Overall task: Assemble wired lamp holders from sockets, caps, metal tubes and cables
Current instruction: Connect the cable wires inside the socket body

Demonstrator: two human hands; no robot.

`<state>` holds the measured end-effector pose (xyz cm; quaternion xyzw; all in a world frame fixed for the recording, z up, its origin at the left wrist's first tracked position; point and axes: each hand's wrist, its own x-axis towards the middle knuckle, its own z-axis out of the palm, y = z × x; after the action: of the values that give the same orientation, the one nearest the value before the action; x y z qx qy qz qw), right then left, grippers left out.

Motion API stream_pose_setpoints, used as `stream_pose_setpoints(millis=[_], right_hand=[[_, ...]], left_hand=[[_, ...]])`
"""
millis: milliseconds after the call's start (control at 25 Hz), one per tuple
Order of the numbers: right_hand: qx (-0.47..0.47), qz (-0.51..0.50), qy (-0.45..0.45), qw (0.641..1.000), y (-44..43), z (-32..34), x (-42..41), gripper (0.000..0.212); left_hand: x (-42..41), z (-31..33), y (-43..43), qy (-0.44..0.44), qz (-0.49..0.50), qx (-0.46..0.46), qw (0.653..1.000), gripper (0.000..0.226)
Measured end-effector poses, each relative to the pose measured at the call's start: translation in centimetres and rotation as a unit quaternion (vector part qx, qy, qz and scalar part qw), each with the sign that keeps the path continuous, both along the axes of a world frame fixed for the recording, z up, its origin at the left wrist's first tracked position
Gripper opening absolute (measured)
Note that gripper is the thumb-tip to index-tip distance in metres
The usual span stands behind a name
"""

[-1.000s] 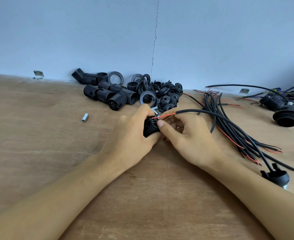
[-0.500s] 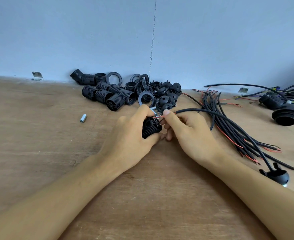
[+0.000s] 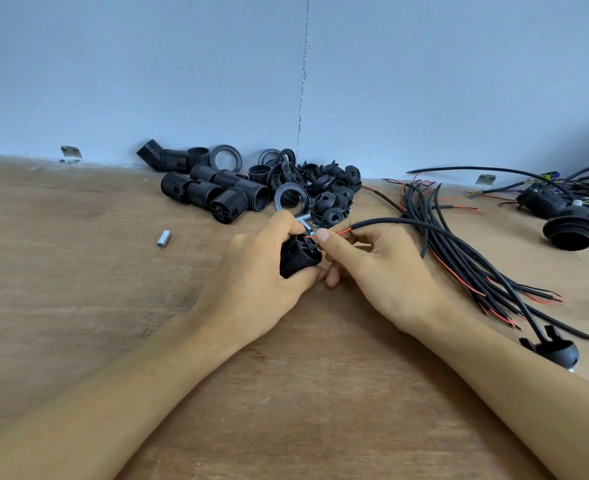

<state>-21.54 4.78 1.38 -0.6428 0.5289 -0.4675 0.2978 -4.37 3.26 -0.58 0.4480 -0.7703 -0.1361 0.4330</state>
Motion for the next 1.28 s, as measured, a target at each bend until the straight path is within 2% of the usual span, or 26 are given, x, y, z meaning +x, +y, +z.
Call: stream_pose_setpoints(millis=[160,680,920,1280], right_hand=[[-0.005,0.006,-0.006,1.0,0.2,0.2,0.0,0.016],[-0.019,-0.004,0.021,1.0,0.8,0.6,0.4,0.016],[-0.01,-0.01,0.008,1.0,0.9,0.6,0.5,0.011],[-0.022,-0.022,0.045,0.998,0.9,0.5,0.7,0.013]], left_hand=[[0.0,-0.1,-0.1,-0.004,0.0,-0.007,1.0,0.035],[0.0,-0.1,-0.1,0.002,0.002,-0.02,1.0,0.044],[0.0,-0.2,-0.2,0.002,-0.003,-0.022,1.0,0.036],[0.0,-0.2,-0.1,-0.005,-0.006,-0.027,1.0,0.037]])
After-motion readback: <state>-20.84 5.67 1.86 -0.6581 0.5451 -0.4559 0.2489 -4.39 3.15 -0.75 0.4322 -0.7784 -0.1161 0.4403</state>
